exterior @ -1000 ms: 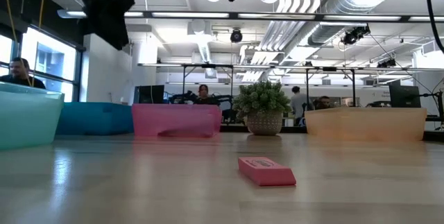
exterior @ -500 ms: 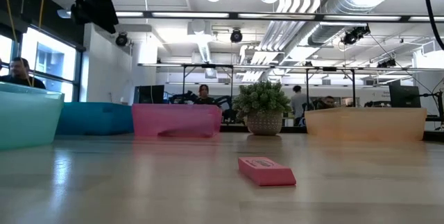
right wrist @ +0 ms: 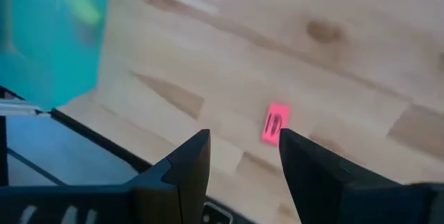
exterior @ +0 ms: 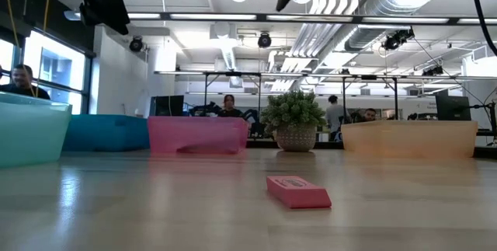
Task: Sort crayons/erasers/pens/pencils in bins
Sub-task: Put the pink eraser into the green bin
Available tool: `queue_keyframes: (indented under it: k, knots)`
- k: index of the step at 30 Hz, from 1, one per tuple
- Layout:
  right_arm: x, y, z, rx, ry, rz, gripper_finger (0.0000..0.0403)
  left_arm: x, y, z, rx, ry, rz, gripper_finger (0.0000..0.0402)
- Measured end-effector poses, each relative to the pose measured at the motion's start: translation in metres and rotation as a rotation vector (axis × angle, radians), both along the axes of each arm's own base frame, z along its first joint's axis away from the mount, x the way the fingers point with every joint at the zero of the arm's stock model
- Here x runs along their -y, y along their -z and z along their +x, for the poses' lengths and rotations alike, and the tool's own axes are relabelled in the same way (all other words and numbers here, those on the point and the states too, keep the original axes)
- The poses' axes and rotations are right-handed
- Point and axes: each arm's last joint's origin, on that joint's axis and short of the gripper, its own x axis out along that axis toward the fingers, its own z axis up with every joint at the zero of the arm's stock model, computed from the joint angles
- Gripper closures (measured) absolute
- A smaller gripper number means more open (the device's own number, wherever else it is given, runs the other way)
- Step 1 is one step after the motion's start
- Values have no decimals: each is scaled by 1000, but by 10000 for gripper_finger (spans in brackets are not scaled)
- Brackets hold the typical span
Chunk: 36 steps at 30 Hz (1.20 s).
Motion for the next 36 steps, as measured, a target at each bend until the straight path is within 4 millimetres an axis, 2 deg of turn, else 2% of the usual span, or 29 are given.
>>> queue_keyframes:
  k: [11,18,36]
  knots:
    - [-40,20,1,2,67,92,237,4,0,1,-1,23,4,264]
    - [-59,44,1,-47,85,85,237,6,0,2,-11,12,44,264]
    - [-65,110,14,-173,86,-8,237,6,0,2,-13,5,58,264]
